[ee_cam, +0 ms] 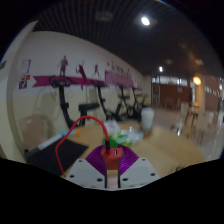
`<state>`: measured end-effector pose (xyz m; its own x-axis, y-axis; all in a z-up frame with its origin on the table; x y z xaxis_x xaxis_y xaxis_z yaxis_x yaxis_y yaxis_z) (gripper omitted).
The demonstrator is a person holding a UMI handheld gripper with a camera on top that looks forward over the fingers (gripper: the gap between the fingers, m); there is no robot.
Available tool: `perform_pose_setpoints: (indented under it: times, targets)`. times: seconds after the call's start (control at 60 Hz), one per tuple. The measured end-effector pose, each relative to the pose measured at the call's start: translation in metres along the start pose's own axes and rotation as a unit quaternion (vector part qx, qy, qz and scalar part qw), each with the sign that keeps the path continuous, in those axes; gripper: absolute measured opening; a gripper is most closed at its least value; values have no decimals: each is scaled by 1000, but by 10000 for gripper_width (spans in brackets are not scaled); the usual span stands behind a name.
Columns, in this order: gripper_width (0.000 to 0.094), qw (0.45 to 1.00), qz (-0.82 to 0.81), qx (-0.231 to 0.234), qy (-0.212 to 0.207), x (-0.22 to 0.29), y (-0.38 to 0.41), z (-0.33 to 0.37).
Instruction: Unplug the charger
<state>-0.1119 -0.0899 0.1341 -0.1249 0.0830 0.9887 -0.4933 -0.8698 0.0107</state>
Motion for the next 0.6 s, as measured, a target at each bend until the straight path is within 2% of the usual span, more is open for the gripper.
perform_pose_setpoints:
  times: [0.033, 0.1, 0.183, 0.317, 0.35, 0.417, 0.6]
  targets:
    - [133, 1000, 3, 3, -13, 26, -1, -1]
    - [133, 1000, -24, 14, 0, 48, -11, -3]
    - [133, 1000, -11, -5, 19, 56, -47, 4]
    - [132, 995, -8, -31, 97, 25, -104, 18]
    - [131, 993, -10, -31, 117, -3, -111, 25]
    - [135, 986, -8, -27, 164, -14, -120, 37]
    - [140, 971, -1, -14, 238, -73, -131, 58]
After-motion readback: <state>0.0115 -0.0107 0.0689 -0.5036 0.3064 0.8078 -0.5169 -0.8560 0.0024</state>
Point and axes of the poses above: the point between the fingertips, and its own axes, seen from behind it with the camera up: y to the left, x up, z backward, against the way the camera looks, the point moved 1 cm from there along z, backward, against the way the camera looks, and after that the axes turned 3 degrees about -y, right-handed, at the moved point
